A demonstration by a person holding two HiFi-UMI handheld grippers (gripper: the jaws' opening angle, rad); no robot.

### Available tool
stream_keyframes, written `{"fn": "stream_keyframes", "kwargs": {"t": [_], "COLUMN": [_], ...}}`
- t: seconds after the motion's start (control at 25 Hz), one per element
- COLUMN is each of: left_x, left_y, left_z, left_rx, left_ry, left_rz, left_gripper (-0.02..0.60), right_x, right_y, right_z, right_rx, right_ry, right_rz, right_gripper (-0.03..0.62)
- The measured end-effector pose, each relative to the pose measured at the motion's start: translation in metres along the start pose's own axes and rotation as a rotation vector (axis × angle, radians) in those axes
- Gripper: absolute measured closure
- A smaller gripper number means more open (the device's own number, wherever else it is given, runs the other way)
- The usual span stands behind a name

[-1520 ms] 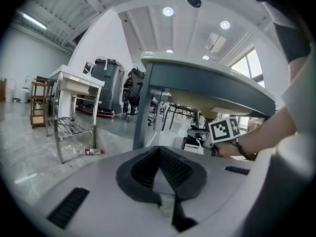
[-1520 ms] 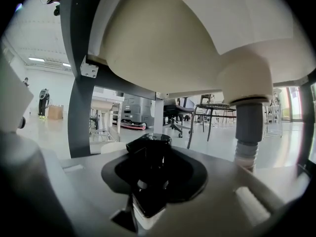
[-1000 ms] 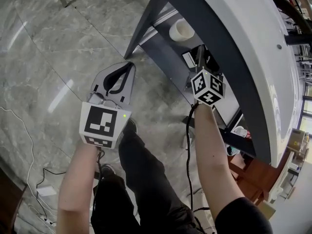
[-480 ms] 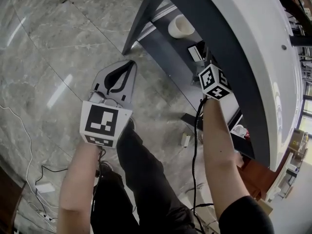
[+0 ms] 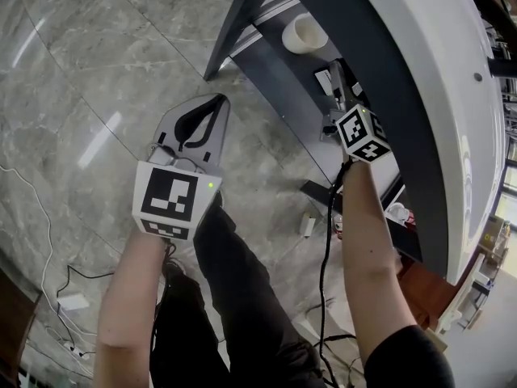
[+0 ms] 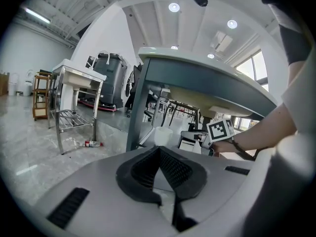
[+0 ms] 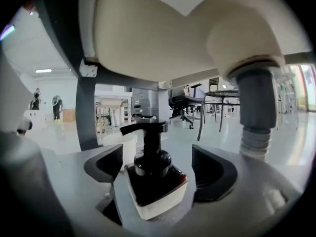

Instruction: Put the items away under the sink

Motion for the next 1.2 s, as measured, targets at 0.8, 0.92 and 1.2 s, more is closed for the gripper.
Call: {"fn": "stream_keyframes", "kwargs": {"t": [0.8,0.92,1.2], "left_x": [-0.039,-0.054,-0.107], "left_y": [0.109,0.149,0.244], "left_z": [-0.046,-0.065,-0.099], "left_rx": [0.011,0.015,0.024], "left_ry": [-0.022,-0.038,-0.021], "left_rz": [-0.014,-0.019,-0.085], "left_gripper": [0.572,0.572,0.572], "right_x": [-0.036,-0.073,-0.166], "right_y": [0.133,0.174,0.274], "right_z": [0.114,0.137,0.194], "right_rx": [-0.038,-0.047,-0.094], "right_ry": [-0.17,-0.209,-0.127], "right_rz": [0.019,-0.02,-0.1], "right_gripper": [0.212,0.3,0.469]}}
Point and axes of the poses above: the fingertips, and each gripper's own axes: y backward along the fingers, z to its left, x out of its underside, the point moved 2 cm from there along y, backward along the fingers, and after that the axes turned 10 degrees about y, right-handed, at the moved point
